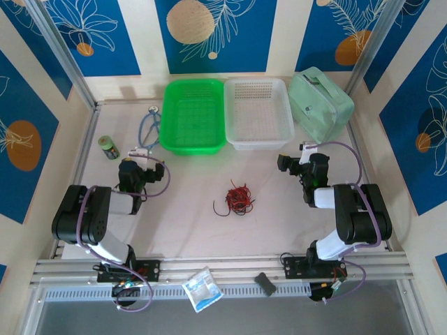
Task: Untangle the cables
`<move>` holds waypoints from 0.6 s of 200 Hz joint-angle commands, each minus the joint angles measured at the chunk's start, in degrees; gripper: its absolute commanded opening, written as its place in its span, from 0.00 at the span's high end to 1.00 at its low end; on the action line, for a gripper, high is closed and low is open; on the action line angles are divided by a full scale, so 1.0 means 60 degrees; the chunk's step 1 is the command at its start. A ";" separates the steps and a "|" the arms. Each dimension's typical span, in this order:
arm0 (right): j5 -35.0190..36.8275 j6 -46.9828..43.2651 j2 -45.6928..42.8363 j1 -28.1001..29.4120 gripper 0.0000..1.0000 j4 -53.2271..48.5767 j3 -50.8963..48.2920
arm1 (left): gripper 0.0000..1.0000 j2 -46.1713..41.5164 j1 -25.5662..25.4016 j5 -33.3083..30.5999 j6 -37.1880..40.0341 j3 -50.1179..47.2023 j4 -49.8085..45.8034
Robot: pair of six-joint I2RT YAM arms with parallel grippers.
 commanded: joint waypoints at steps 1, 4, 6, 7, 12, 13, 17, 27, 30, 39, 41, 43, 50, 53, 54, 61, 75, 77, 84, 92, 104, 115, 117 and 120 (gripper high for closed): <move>-0.0149 -0.0163 -0.0086 0.0002 0.01 0.0206 0.0015 | 0.00 -0.0083 0.0028 0.0121 0.0099 0.0043 0.0304; -0.0149 -0.0166 -0.0090 0.0002 0.01 0.0207 0.0015 | 0.00 -0.0088 0.0028 0.0126 0.0099 0.0043 0.0302; -0.0149 -0.0159 -0.0091 0.0002 0.01 0.0207 0.0015 | 0.00 -0.0089 0.0028 0.0127 0.0099 0.0043 0.0303; -0.0149 -0.0158 -0.0094 0.0002 0.01 0.0207 0.0015 | 0.00 -0.0084 0.0028 0.0127 0.0099 0.0043 0.0304; -0.0153 -0.0167 -0.0093 0.0002 0.01 0.0204 0.0010 | 0.00 -0.0088 0.0028 0.0127 0.0099 0.0043 0.0304; -0.0151 -0.0169 -0.0095 0.0002 0.01 0.0205 0.0013 | 0.00 -0.0091 0.0028 0.0127 0.0099 0.0050 0.0304; -0.0149 -0.0169 -0.0084 0.0002 0.01 0.0207 0.0015 | 0.00 -0.0082 0.0028 0.0127 0.0099 0.0043 0.0304; -0.0149 -0.0163 -0.0082 0.0002 0.01 0.0207 0.0015 | 0.00 -0.0069 0.0028 0.0117 0.0099 0.0048 0.0294; -0.0149 -0.0157 -0.0082 0.0002 0.01 0.0207 0.0015 | 0.00 -0.0069 0.0028 0.0126 0.0099 0.0067 0.0283; -0.0135 -0.0162 -0.0082 0.0001 0.01 0.0207 0.0014 | 0.00 -0.0065 0.0028 0.0112 0.0099 0.0065 0.0273; -0.0135 -0.0169 -0.0086 0.0002 0.01 0.0207 0.0015 | 0.00 -0.0065 0.0028 0.0112 0.0099 0.0070 0.0274; -0.0134 -0.0170 -0.0083 0.0002 0.01 0.0207 0.0015 | 0.00 -0.0065 0.0035 0.0112 0.0099 0.0071 0.0271; -0.0134 -0.0167 -0.0095 0.0002 0.01 0.0205 0.0015 | 0.00 -0.0065 0.0028 0.0112 0.0099 0.0060 0.0275; -0.0147 -0.0171 -0.0096 0.0002 0.01 0.0219 0.0015 | 0.00 -0.0083 0.0028 0.0112 0.0099 0.0058 0.0287; -0.0148 -0.0171 -0.0096 0.0002 0.01 0.0220 0.0015 | 0.00 -0.0082 0.0028 0.0112 0.0099 0.0057 0.0288; -0.0177 -0.0171 -0.0117 0.0002 0.01 0.0246 0.0002 | 0.00 -0.0087 0.0028 0.0112 0.0110 0.0032 0.0324; -0.0360 -0.0268 -0.0335 0.0020 0.01 0.0074 0.0011 | 0.00 -0.0242 0.0013 -0.0076 0.0073 0.0021 0.0267; -0.0337 -0.0280 -0.0409 0.0036 0.01 0.0005 0.0014 | 0.00 -0.0318 0.0013 -0.0107 0.0071 0.0026 0.0214; -0.0153 -0.0295 -0.0787 0.0108 0.02 -0.0334 0.0018 | 0.00 -0.0718 -0.0026 -0.0201 0.0070 0.0041 -0.0116; 0.0215 -0.0305 -0.1359 0.0225 0.02 -0.0874 0.0041 | 0.00 -0.1297 -0.0141 -0.0452 0.0132 0.0104 -0.0708; 0.0712 -0.0257 -0.2346 0.0401 0.02 -0.1969 0.0195 | 0.00 -0.2285 -0.0352 -0.0970 0.0186 0.0335 -0.1872; 0.1117 0.0016 -0.3268 0.0566 0.01 -0.3383 0.0547 | 0.00 -0.3188 -0.0514 -0.1207 0.0009 0.0549 -0.2760; 0.1171 0.0084 -0.3431 0.0601 0.00 -0.3683 0.0624 | 0.00 -0.3354 -0.0544 -0.1228 -0.0052 0.0601 -0.2923; 0.1254 0.0205 -0.3632 0.0659 0.00 -0.4139 0.0769 | 0.00 -0.3589 -0.0575 -0.1295 -0.0145 0.0686 -0.3172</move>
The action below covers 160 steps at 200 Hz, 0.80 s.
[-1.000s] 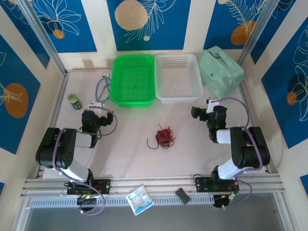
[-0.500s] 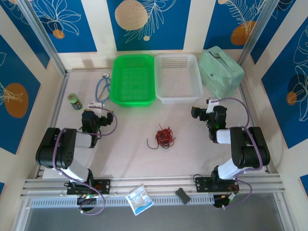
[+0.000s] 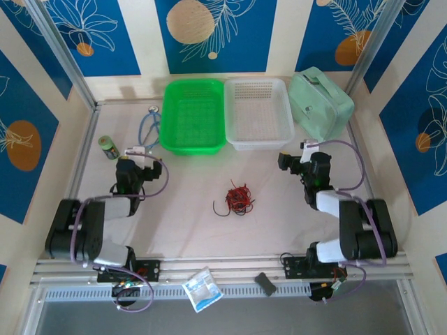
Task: Untangle the cables
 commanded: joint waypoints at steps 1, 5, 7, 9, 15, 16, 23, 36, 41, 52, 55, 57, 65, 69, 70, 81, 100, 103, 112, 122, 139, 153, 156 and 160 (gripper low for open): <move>0.0906 0.0342 -0.1768 0.0351 0.00 -0.2725 0.0755 | 0.00 -0.1779 -0.0348 -0.0774 -0.0188 0.0665 -0.1830; 0.1060 0.0546 -0.2069 0.0428 0.00 -0.3326 0.0931 | 0.00 -0.2093 -0.0399 -0.0845 -0.0362 0.0793 -0.2224; 0.1160 0.0653 -0.2202 0.0473 0.00 -0.3644 0.1022 | 0.00 -0.2224 -0.0415 -0.0879 -0.0453 0.0902 -0.2520; 0.1255 0.0786 -0.2335 0.0499 0.00 -0.3955 0.1121 | 0.00 -0.2385 -0.0437 -0.0898 -0.0542 0.1007 -0.2799; 0.1481 0.1144 -0.2694 0.0638 0.00 -0.4879 0.1407 | 0.00 -0.2809 -0.0485 -0.0964 -0.0854 0.1340 -0.3686; 0.1513 0.1195 -0.2754 0.0649 0.00 -0.4957 0.1456 | 0.00 -0.2870 -0.0497 -0.0971 -0.0903 0.1405 -0.3834; 0.1606 0.1512 -0.3130 0.0805 0.00 -0.6057 0.1767 | 0.00 -0.3256 -0.0544 -0.1054 -0.1311 0.1825 -0.4892; 0.1696 0.1905 -0.3696 0.1172 0.01 -0.7738 0.2276 | 0.00 -0.3906 -0.0581 -0.0846 -0.1923 0.2448 -0.6533; 0.1763 0.2077 -0.3876 0.1349 0.02 -0.8364 0.2464 | 0.00 -0.4108 -0.0581 -0.0561 -0.2091 0.2592 -0.6934; 0.1780 0.2434 -0.4197 0.1738 0.03 -0.9650 0.2846 | 0.01 -0.4515 -0.0624 0.0064 -0.2431 0.2803 -0.7638; 0.1767 0.2553 -0.4261 0.1840 0.03 -0.9964 0.2933 | 0.01 -0.4609 -0.0649 0.0176 -0.2560 0.2839 -0.7807; 0.1750 0.2649 -0.4310 0.1936 0.03 -1.0186 0.3009 | 0.01 -0.4677 -0.0664 0.0248 -0.2639 0.2864 -0.7904; 0.1590 0.3046 -0.4414 0.2234 0.04 -1.0998 0.3262 | 0.02 -0.4899 -0.0731 0.0492 -0.3044 0.2940 -0.8314; 0.1453 0.3236 -0.4423 0.2367 0.04 -1.1381 0.3380 | 0.03 -0.4992 -0.0773 0.0614 -0.3246 0.2961 -0.8517; 0.1411 0.3281 -0.4424 0.2399 0.03 -1.1467 0.3410 | 0.03 -0.5016 -0.0787 0.0653 -0.3293 0.2963 -0.8564; 0.0812 0.3771 -0.4349 0.2774 0.03 -1.2290 0.3642 | 0.04 -0.5217 -0.0994 0.1079 -0.3783 0.2967 -0.8987; 0.0194 0.4634 -0.3966 0.3741 0.03 -1.2972 0.3699 | 0.05 -0.5349 -0.1770 0.1606 -0.4525 0.2662 -0.9314; 0.0193 0.4777 -0.3911 0.3930 0.03 -1.2996 0.3672 | 0.05 -0.5349 -0.1946 0.1623 -0.4627 0.2598 -0.9350; 0.0158 0.5127 -0.3662 0.4557 0.04 -1.2870 0.3554 | 0.05 -0.5296 -0.2569 0.1521 -0.4891 0.2415 -0.9427; 0.0191 0.5482 -0.3307 0.5213 0.05 -1.2595 0.3435 | 0.05 -0.5174 -0.3306 0.1276 -0.5128 0.2239 -0.9460; 0.0301 0.5875 -0.2483 0.6003 0.09 -1.1903 0.3333 | 0.05 -0.4778 -0.4412 0.0858 -0.5610 0.1956 -0.9304; 0.0423 0.6003 -0.1657 0.6262 0.12 -1.1450 0.3440 | 0.05 -0.4291 -0.5112 0.0683 -0.5962 0.1716 -0.8808; 0.0443 0.6017 -0.1473 0.6278 0.13 -1.1370 0.3460 | 0.05 -0.4149 -0.5242 0.0658 -0.6039 0.1683 -0.8688; 0.0466 0.6021 -0.1248 0.6297 0.14 -1.1246 0.3507 | 0.05 -0.3978 -0.5384 0.0636 -0.6126 0.1641 -0.8520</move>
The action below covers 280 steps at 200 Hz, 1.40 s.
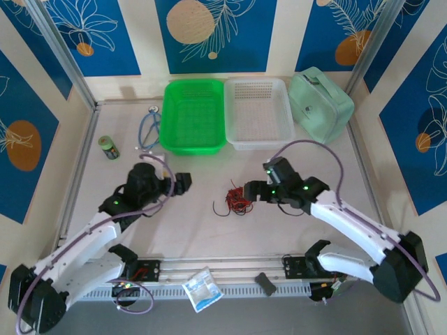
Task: Untangle the cables
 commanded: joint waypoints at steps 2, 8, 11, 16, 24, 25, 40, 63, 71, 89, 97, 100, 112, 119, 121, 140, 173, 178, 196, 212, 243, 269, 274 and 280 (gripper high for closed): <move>0.0000 0.0772 0.1035 0.0262 0.14 0.0510 0.0065 | 0.05 0.0737 -0.0913 -0.0306 -0.1057 -0.0358 0.0419; 0.0023 0.0757 0.1356 0.0273 0.15 0.0665 0.0160 | 0.05 0.1030 -0.1118 -0.0314 -0.1163 -0.0384 0.0628; 0.0038 0.0751 0.1506 0.0288 0.15 0.0707 0.0221 | 0.05 0.1184 -0.1215 -0.0314 -0.1209 -0.0377 0.0728; 0.0076 0.0750 0.1750 0.0291 0.16 0.0765 0.0308 | 0.05 0.1434 -0.1363 -0.0314 -0.1252 -0.0347 0.0866; 0.0108 0.0718 0.2079 0.0318 0.17 0.0850 0.0438 | 0.06 0.1810 -0.1571 -0.0301 -0.1318 -0.0278 0.1078; 0.0106 0.0712 0.2114 0.0319 0.18 0.0865 0.0457 | 0.06 0.1860 -0.1586 -0.0300 -0.1319 -0.0273 0.1100; 0.0067 0.0704 0.2575 0.0350 0.19 0.1027 0.0608 | 0.06 0.2462 -0.1925 -0.0289 -0.1373 -0.0103 0.1429; -0.0326 0.0805 0.3015 0.0380 0.23 0.1512 0.0523 | 0.06 0.3129 -0.2281 -0.0212 -0.1320 0.0070 0.1978; -0.0567 0.0886 0.3142 0.0380 0.26 0.1769 0.0447 | 0.06 0.3272 -0.2338 -0.0182 -0.1311 0.0131 0.2110; -0.1221 0.1084 0.3500 0.0315 0.36 0.2388 0.0284 | 0.06 0.3469 -0.2404 0.0007 -0.1234 0.0206 0.2410; -0.1520 0.1168 0.3641 0.0281 0.44 0.2616 0.0233 | 0.06 0.3478 -0.2411 0.0132 -0.1184 0.0226 0.2527; -0.1622 0.1194 0.3686 0.0276 0.48 0.2679 0.0236 | 0.06 0.3486 -0.2421 0.0176 -0.1156 0.0229 0.2558; -0.1922 0.1258 0.3855 0.0262 0.61 0.2874 0.0217 | 0.06 0.3456 -0.2450 0.0332 -0.1085 0.0229 0.2668; -0.2047 0.1275 0.3916 0.0248 0.68 0.2939 0.0222 | 0.06 0.3438 -0.2460 0.0419 -0.1028 0.0212 0.2713; -0.2081 0.1284 0.3920 0.0248 0.69 0.2955 0.0219 | 0.06 0.3432 -0.2461 0.0448 -0.1016 0.0210 0.2735; -0.2433 0.1306 0.3883 0.0193 0.88 0.3157 0.0102 | 0.05 0.3422 -0.2487 0.0664 -0.0910 0.0209 0.2793; -0.2802 0.1223 0.3494 0.0124 1.00 0.3534 -0.0326 | 0.05 0.3730 -0.2502 0.0823 -0.0963 0.0399 0.2696; -0.2862 0.1194 0.3457 0.0116 1.00 0.3593 -0.0398 | 0.05 0.3826 -0.2498 0.0887 -0.0989 0.0450 0.2725; -0.3082 0.1104 0.3330 0.0087 1.00 0.3878 -0.0637 | 0.05 0.4269 -0.2521 0.1192 -0.1102 0.0627 0.2981; -0.3226 0.1087 0.3218 0.0087 1.00 0.4197 -0.0856 | 0.05 0.4763 -0.2584 0.1420 -0.1174 0.0859 0.3181; -0.3305 0.1072 0.3074 0.0059 1.00 0.4396 -0.1002 | 0.05 0.5676 -0.2730 0.1434 -0.1259 0.1246 0.3423; -0.3319 0.1014 0.3029 0.0016 1.00 0.4336 -0.1004 | 0.09 0.6151 -0.2734 0.1041 -0.1365 0.1378 0.3484; -0.3312 0.1013 0.3014 -0.0007 1.00 0.4337 -0.1013 | 0.10 0.6218 -0.2741 0.0953 -0.1365 0.1407 0.3442; -0.3309 0.1024 0.2983 -0.0037 1.00 0.4323 -0.1033 | 0.13 0.6286 -0.2736 0.0886 -0.1364 0.1428 0.3408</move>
